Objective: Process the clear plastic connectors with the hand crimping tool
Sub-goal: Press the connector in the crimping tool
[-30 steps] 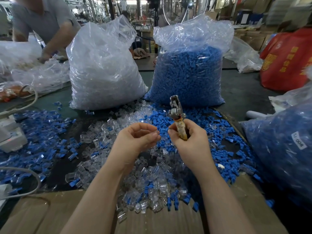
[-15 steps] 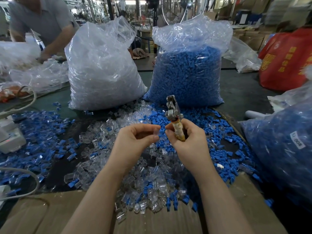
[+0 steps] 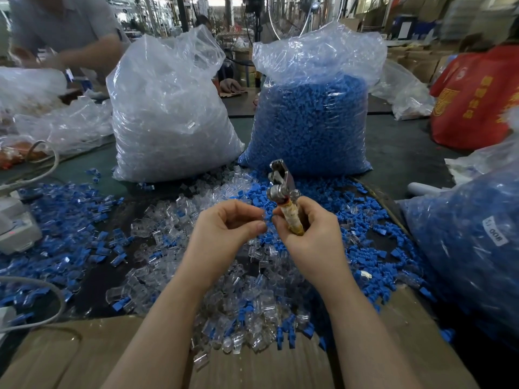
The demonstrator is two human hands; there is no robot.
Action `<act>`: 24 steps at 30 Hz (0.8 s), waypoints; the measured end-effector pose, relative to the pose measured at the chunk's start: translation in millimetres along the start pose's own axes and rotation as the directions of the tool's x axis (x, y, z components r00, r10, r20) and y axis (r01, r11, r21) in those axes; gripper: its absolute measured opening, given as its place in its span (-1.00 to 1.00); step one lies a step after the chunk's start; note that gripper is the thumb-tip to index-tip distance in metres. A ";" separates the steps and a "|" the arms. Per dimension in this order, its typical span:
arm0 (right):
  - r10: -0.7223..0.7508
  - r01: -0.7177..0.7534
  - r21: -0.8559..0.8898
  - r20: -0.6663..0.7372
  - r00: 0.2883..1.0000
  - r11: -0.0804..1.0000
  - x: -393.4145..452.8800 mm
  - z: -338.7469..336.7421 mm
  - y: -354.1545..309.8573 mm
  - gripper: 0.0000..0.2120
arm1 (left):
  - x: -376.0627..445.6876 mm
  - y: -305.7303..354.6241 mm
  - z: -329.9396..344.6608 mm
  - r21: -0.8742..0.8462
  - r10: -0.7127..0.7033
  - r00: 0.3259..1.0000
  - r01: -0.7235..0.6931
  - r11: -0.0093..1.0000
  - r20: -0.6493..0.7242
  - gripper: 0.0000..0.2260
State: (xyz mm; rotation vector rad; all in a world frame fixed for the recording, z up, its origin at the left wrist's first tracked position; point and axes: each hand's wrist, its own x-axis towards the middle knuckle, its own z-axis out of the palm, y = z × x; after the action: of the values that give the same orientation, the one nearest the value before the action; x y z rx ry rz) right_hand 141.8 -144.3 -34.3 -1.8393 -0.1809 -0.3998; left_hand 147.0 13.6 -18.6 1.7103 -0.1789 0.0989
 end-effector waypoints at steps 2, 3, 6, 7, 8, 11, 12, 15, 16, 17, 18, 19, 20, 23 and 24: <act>-0.003 0.003 -0.004 0.013 1.000 1.000 0.3 0.6 0.5 -0.85 | 0.2 0.4 0.8 0.001 0.007 1.000 -0.007 1.000 0.008 -0.86; -0.001 0.001 -0.013 0.017 1.000 1.000 0.4 0.9 1.0 -0.84 | 0.1 0.6 1.1 0.000 0.010 1.000 -0.010 1.000 0.009 -0.86; 0.010 -0.009 -0.018 0.025 1.000 1.000 0.5 1.8 2.0 -0.87 | -0.2 1.4 1.1 0.002 0.009 1.000 -0.009 1.000 0.007 -0.85; 0.011 -0.011 -0.009 0.027 1.000 1.000 0.5 1.8 2.0 -0.88 | -0.5 1.6 1.0 -0.003 0.005 1.000 -0.005 1.000 0.005 -0.85; 0.012 -0.012 0.001 0.029 1.000 1.000 0.3 1.7 2.0 -0.88 | -0.8 1.5 0.8 -0.009 -0.003 1.000 0.003 1.000 0.002 -0.85; 0.019 -0.019 0.017 0.037 0.999 1.000 -0.1 1.6 1.4 -0.91 | -1.8 1.8 0.1 -0.011 -0.016 1.000 0.016 1.000 -0.012 -0.87; 0.020 -0.020 0.015 0.043 0.999 1.000 -0.1 1.7 1.4 -0.91 | -1.9 1.9 0.4 -0.008 -0.016 1.000 0.016 1.000 -0.016 -0.87; 0.013 -0.014 0.011 0.058 0.998 1.000 -0.6 1.5 1.8 -0.92 | -1.9 1.9 1.5 -0.003 -0.019 0.999 0.019 1.000 -0.036 -0.87; 0.009 -0.010 0.016 0.061 0.998 1.000 -0.5 1.1 2.1 -0.93 | -1.7 2.1 1.9 -0.003 -0.020 0.999 0.020 1.000 -0.041 -0.87; 0.008 -0.009 0.021 0.065 0.998 1.000 -0.6 0.7 2.1 -0.93 | -1.7 2.2 2.1 -0.006 -0.022 0.999 0.022 1.000 -0.041 -0.87; 0.005 -0.007 0.025 0.071 0.997 1.000 -0.8 0.4 1.9 -0.94 | -1.7 2.3 2.0 -0.010 -0.024 0.999 0.023 1.000 -0.040 -0.87; 0.003 -0.005 0.029 0.075 0.997 1.000 -0.9 0.3 1.4 -0.94 | -1.6 2.4 1.7 -0.016 -0.026 0.999 0.026 1.000 -0.041 -0.87; 0.001 -0.004 0.033 0.077 0.997 0.999 -0.9 0.4 1.2 -0.94 | -1.5 2.2 1.5 -0.025 -0.031 0.999 0.030 0.999 -0.044 -0.86; 0.006 -0.007 0.035 0.051 0.999 0.999 -0.6 -0.1 0.7 -0.91 | -1.0 1.3 1.5 -0.090 -0.060 0.996 0.054 0.995 -0.062 -0.81; 0.008 -0.010 0.030 0.038 0.999 1.000 -0.3 -0.7 0.9 -0.92 | -0.8 1.1 1.9 -0.128 -0.073 0.995 0.063 0.990 -0.072 -0.81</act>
State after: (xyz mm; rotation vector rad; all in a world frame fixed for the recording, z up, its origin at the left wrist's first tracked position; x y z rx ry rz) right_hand 141.7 -145.2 -35.0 -1.8184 -0.2037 -0.3540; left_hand 145.9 11.6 -17.9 1.5829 -0.0680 0.1003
